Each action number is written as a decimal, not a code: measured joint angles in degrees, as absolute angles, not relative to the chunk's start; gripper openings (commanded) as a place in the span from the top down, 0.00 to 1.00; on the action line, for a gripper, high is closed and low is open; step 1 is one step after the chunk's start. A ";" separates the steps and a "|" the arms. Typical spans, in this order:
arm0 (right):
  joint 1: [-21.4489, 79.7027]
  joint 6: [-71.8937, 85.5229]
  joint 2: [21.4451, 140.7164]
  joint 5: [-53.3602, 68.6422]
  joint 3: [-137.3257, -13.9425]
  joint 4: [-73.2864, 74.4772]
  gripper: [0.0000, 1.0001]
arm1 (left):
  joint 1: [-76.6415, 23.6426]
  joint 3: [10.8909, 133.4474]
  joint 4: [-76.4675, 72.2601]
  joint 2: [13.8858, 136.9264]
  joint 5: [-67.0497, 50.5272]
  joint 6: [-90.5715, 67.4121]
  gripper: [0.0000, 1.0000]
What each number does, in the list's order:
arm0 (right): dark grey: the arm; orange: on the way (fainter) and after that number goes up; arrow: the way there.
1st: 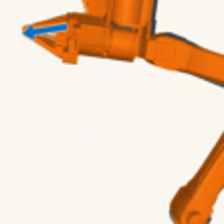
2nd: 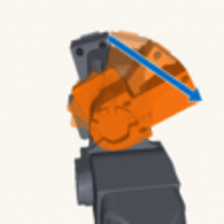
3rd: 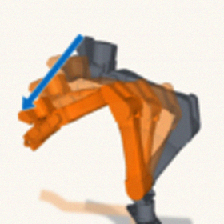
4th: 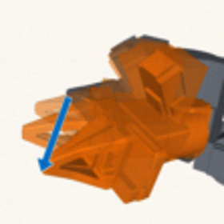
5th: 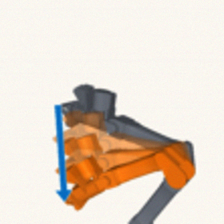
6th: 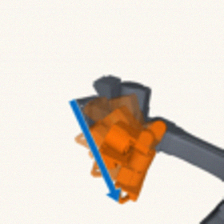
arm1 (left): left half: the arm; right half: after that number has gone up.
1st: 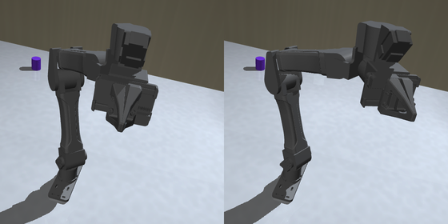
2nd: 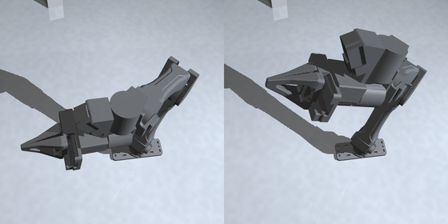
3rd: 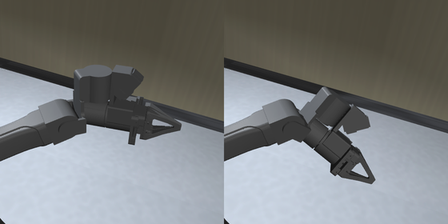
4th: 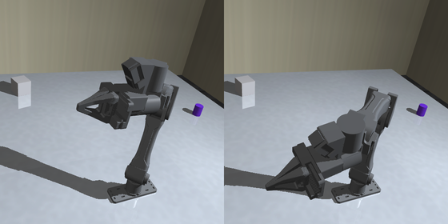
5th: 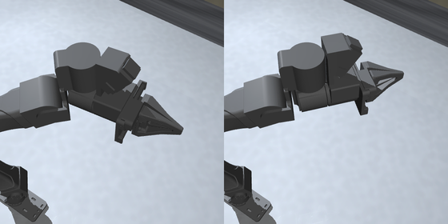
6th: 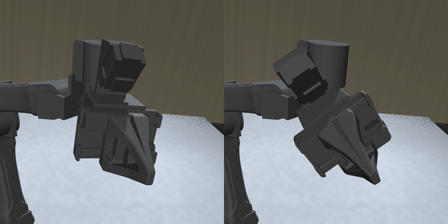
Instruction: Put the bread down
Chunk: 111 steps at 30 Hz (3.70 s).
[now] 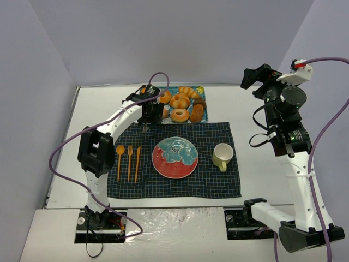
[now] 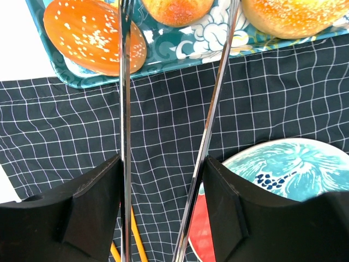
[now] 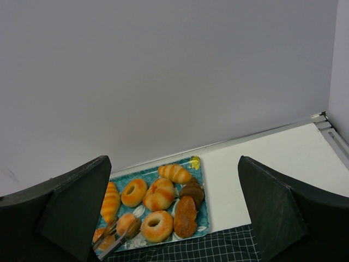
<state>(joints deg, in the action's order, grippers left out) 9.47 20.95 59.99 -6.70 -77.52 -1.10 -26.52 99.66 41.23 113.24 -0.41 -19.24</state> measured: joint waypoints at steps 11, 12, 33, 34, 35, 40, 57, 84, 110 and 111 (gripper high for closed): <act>9.47 20.94 59.99 -7.11 -77.52 -1.10 0.00 | -26.52 100.18 41.22 113.38 0.43 -18.85 0.65; 9.47 20.95 59.99 -7.11 -77.52 -1.10 0.00 | -26.52 100.18 41.21 113.38 0.48 -18.80 0.65; 9.47 20.56 59.99 -7.31 -77.49 -1.08 0.00 | -26.52 100.19 40.43 108.94 2.47 -17.06 0.73; 9.47 20.54 59.99 -7.31 -77.49 -1.08 0.00 | -26.52 100.20 40.47 108.29 2.49 -16.90 0.73; 9.47 20.53 59.99 -7.32 -77.49 -1.08 0.00 | -26.52 100.20 40.56 107.63 2.50 -16.76 0.73; 9.47 20.53 59.99 -7.33 -77.49 -1.08 0.00 | -26.63 100.12 41.67 103.46 2.71 -16.20 0.73; 9.47 20.58 61.69 -7.31 -77.49 -1.10 0.00 | -33.48 89.06 45.86 84.92 2.58 -16.74 0.73; 9.47 21.21 62.19 -7.22 -75.70 -2.35 0.00 | -51.86 66.57 47.30 73.29 0.71 -26.75 0.72; 9.47 21.21 62.19 -7.22 -75.59 -2.42 0.00 | -53.67 64.14 44.69 75.48 2.46 -29.01 0.57; 9.47 21.21 62.19 -7.22 -75.59 -2.42 0.00 | -53.67 64.03 44.69 75.63 2.50 -29.04 0.57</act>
